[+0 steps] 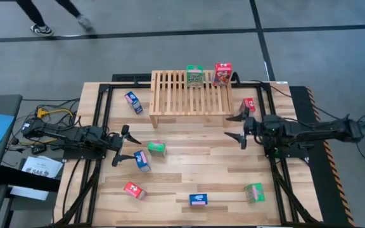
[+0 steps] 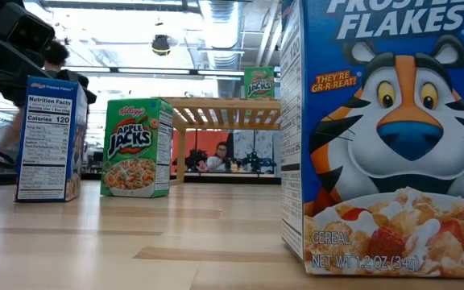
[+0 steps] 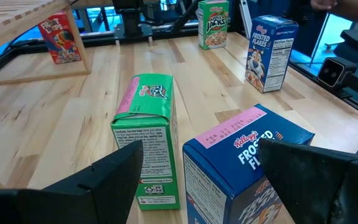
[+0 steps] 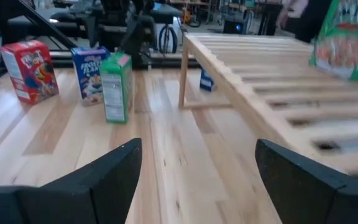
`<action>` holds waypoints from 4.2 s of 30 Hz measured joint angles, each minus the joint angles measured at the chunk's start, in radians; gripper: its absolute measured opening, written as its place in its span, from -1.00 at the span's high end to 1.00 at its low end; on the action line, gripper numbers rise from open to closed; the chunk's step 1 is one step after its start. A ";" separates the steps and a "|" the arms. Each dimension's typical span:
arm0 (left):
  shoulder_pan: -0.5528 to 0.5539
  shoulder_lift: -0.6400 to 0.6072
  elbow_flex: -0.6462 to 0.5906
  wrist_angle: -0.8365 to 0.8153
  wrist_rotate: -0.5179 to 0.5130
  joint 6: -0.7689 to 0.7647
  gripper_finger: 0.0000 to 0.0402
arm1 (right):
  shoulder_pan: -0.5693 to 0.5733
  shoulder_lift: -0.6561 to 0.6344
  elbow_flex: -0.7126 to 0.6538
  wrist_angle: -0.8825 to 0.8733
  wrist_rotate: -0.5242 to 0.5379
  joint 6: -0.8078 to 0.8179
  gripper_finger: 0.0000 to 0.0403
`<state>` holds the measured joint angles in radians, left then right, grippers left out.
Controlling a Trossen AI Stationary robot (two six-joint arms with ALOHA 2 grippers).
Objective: Stack cereal on shelf
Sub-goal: Put the middle blue cereal box on the shelf
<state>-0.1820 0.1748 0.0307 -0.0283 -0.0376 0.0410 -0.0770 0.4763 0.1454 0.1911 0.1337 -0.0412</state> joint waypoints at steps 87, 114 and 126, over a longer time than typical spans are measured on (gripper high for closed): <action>0.001 0.001 0.000 0.210 -0.340 0.256 -0.53 | -0.024 -0.123 -0.140 -0.153 -0.003 -0.046 -0.68; 0.000 0.091 0.336 0.085 -0.800 0.401 -0.53 | -0.024 -0.123 -0.140 -0.153 -0.003 -0.046 -0.68; 0.001 0.291 0.500 -0.060 -0.925 -0.242 -0.53 | -0.024 -0.123 -0.140 -0.153 -0.002 -0.046 -0.68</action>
<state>-0.1815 0.4655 0.5308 -0.0879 -0.9629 -0.2010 -0.1009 0.3531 0.0051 0.0380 0.1313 -0.0868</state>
